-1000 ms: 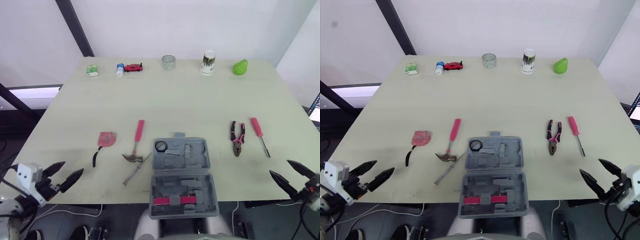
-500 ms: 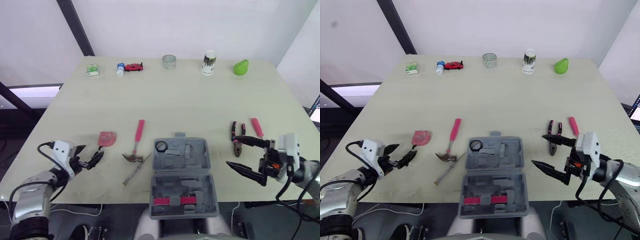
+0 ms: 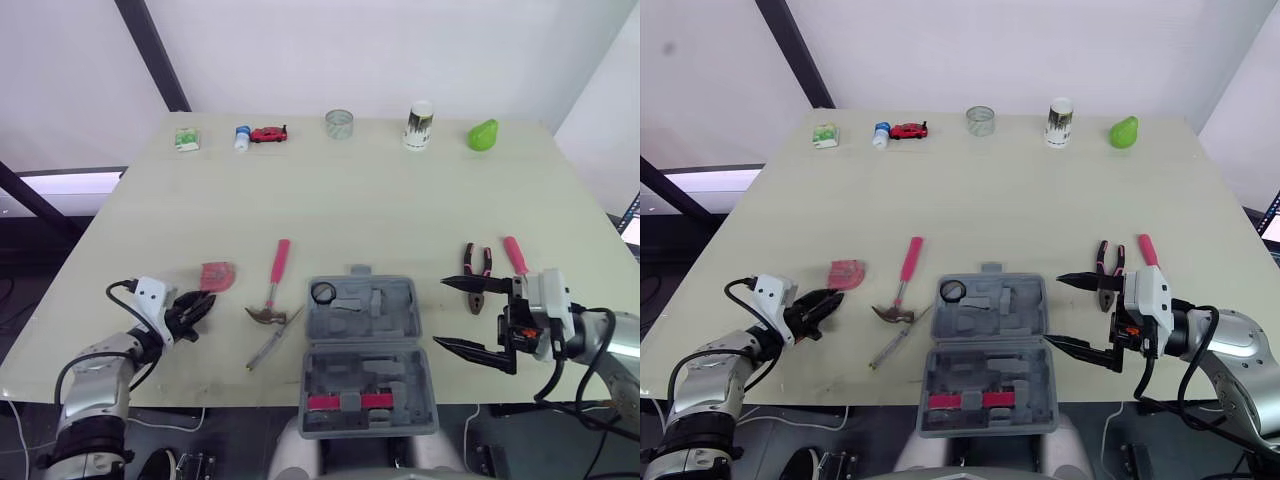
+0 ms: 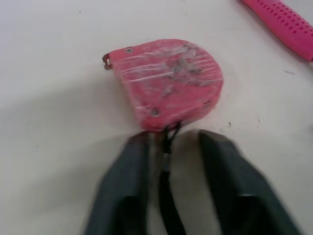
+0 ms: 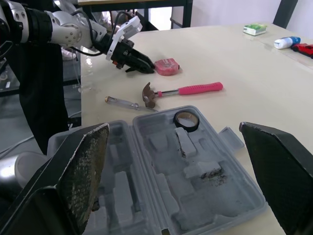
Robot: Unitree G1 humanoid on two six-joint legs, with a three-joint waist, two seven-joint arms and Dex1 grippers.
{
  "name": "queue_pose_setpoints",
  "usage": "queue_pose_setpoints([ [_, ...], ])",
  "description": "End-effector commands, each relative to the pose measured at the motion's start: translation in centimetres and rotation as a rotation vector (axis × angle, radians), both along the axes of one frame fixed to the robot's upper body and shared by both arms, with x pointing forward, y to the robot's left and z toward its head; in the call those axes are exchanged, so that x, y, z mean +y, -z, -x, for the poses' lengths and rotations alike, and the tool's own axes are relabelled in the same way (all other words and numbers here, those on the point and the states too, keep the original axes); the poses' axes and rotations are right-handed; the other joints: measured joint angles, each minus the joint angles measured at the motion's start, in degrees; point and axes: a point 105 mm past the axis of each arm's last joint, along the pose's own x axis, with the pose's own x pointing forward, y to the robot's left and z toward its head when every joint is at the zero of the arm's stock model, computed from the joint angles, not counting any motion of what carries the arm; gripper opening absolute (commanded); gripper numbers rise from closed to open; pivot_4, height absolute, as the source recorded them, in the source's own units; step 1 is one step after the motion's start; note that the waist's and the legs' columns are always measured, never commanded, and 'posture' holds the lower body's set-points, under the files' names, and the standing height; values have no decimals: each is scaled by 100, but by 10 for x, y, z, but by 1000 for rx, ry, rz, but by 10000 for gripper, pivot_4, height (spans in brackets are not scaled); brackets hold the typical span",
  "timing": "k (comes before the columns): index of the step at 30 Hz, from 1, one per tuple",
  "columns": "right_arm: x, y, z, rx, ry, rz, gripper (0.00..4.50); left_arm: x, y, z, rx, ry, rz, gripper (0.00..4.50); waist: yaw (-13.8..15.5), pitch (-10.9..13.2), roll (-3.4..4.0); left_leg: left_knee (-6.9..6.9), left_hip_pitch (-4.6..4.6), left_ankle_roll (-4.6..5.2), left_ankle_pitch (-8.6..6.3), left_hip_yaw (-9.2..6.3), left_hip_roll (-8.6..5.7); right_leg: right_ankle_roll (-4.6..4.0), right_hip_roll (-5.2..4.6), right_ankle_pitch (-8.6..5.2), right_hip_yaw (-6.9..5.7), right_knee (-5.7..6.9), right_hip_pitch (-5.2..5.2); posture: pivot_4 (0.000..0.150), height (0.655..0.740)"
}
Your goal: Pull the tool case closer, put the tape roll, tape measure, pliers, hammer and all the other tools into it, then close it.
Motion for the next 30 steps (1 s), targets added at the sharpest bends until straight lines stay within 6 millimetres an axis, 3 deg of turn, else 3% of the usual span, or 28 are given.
queue_pose_setpoints([
  [1, 4, -5, 4, -35, -22, -9, 45000, -5, -1, 8, 5, 12, 10, 1332, -17, 0, 1, 0, 1, 0, 0, 1, 0, 0, 0, 0, 1, 0, 0, 1500, 7400],
  [11, 9, -3, 5, -28, -62, -11, 45000, -10, -11, 35, 7, 54, 15, 1332, -38, 0, 0, 0, 3, 0, 0, 0, 1, -1, -1, 0, 1, 1, 0, 1500, 7400],
  [23, 17, -3, 10, -28, -149, -21, 45000, -33, -5, 97, 130, 238, 62, 1332, -26, 1, 0, -1, 3, 0, 0, -7, 2, -4, -4, -2, 1, -2, 0, 1500, 7400],
  [30, 17, -4, 6, -41, -166, -16, 45000, -31, -1, 112, 177, 249, 67, 1332, -21, 1, 1, -1, 3, 0, 0, -7, 2, -6, -2, -4, 0, -2, 0, 1500, 7400],
])
